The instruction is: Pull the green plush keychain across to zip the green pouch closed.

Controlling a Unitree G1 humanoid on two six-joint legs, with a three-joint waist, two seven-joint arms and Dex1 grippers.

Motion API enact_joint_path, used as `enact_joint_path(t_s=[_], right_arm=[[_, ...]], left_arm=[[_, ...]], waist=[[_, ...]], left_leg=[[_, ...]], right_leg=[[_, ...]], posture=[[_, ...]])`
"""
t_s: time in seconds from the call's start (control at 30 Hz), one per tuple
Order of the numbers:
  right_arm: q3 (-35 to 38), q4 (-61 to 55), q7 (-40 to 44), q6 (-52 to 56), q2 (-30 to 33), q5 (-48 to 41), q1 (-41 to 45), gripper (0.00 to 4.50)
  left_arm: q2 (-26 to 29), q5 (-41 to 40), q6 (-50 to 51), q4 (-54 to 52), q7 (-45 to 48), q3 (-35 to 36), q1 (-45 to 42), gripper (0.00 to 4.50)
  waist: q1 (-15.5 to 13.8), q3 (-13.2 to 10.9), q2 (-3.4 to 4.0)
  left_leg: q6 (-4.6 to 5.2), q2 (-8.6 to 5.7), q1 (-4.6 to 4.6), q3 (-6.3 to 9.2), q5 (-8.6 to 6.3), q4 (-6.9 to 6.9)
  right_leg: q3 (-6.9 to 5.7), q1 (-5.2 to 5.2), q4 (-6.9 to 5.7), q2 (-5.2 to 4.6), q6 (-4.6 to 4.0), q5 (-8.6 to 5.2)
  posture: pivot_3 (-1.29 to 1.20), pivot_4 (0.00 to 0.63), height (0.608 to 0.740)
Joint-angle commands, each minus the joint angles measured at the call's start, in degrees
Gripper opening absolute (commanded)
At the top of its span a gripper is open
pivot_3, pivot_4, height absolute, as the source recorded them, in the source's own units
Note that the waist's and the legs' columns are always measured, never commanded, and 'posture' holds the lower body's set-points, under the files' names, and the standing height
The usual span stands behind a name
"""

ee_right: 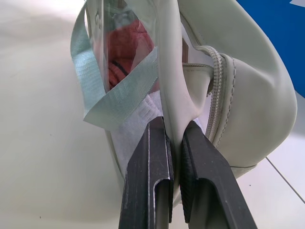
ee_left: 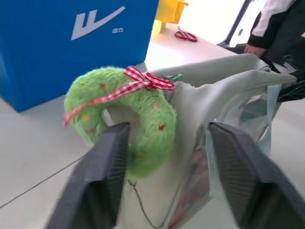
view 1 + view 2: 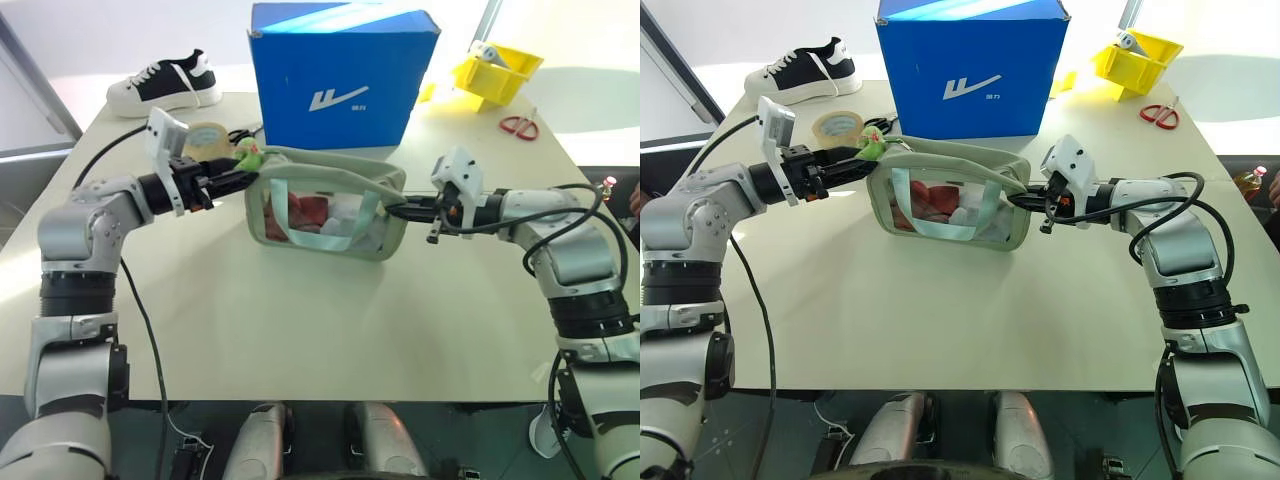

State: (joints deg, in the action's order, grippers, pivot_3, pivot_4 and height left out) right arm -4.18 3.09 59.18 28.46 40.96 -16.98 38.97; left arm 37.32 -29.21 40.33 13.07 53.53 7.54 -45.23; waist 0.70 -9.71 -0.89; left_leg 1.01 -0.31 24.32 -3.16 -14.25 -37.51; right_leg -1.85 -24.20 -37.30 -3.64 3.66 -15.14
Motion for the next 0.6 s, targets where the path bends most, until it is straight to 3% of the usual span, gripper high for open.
enact_joint_path(t_s=[0.03,0.13,0.2,0.27,0.37,0.4,0.6], right_arm=[[-0.01,-0.56,-0.18,0.05,-0.27,0.34,0.12,0.00],[-0.01,-0.84,-0.44,0.11,-0.34,0.30,-0.03,0.00],[0.02,-1.03,-0.60,0.21,-0.39,0.23,-0.14,0.00],[-0.02,-1.10,-0.71,0.20,-0.49,0.21,-0.31,0.00],[-0.03,-1.38,-0.80,0.19,-0.51,0.18,-0.67,0.00],[-0.04,-1.42,-0.83,0.21,-0.50,0.18,-0.74,0.00],[-0.09,-1.70,-0.95,0.28,-0.42,0.16,-0.91,0.00]], left_arm=[[0.48,0.20,-1.05,-0.50,0.20,0.32,-1.16,3.12],[-0.03,-0.20,-0.75,-0.74,0.04,0.60,-1.07,3.12],[-0.58,-0.76,-0.42,-0.50,-0.28,1.11,-1.37,2.61],[-0.86,-1.04,-0.33,0.33,-0.56,1.62,-2.03,1.86],[-0.89,-1.13,-0.31,0.62,-0.54,1.87,-2.15,0.25],[-0.86,-1.07,-0.38,0.75,-0.47,1.83,-2.17,0.06],[-0.92,-0.89,-0.74,0.90,-0.43,1.60,-2.27,0.06]], waist=[[0.03,0.00,0.00],[0.04,0.00,0.00],[0.00,0.00,0.00],[-0.02,0.00,0.00],[0.08,0.00,0.00],[0.08,0.00,0.00],[0.04,0.00,0.00]], left_leg=[[0.00,0.00,0.00,0.00,0.00,0.00],[0.00,0.00,0.00,0.00,0.00,0.01],[0.00,0.00,0.00,0.00,0.00,0.00],[0.00,0.00,0.00,0.00,0.00,0.00],[0.00,0.00,0.00,0.00,0.00,0.00],[0.00,0.00,0.00,0.00,0.00,0.00],[0.00,0.00,0.00,0.00,0.00,-0.01]], right_leg=[[0.00,0.00,0.00,0.00,0.00,0.00],[0.00,-0.01,0.00,0.00,0.00,0.00],[0.00,-0.01,0.00,0.00,0.00,0.00],[0.00,0.00,0.00,0.00,0.00,0.00],[0.00,0.00,-0.01,0.00,0.00,0.00],[0.00,0.00,-0.01,0.00,0.00,0.00],[0.00,0.00,-0.02,0.00,0.00,0.00]], posture=[[0.00,0.150,0.740],[0.00,0.150,0.740],[0.00,0.150,0.740],[0.00,0.150,0.740],[0.00,0.150,0.740],[0.00,0.150,0.740],[0.00,0.150,0.740]])
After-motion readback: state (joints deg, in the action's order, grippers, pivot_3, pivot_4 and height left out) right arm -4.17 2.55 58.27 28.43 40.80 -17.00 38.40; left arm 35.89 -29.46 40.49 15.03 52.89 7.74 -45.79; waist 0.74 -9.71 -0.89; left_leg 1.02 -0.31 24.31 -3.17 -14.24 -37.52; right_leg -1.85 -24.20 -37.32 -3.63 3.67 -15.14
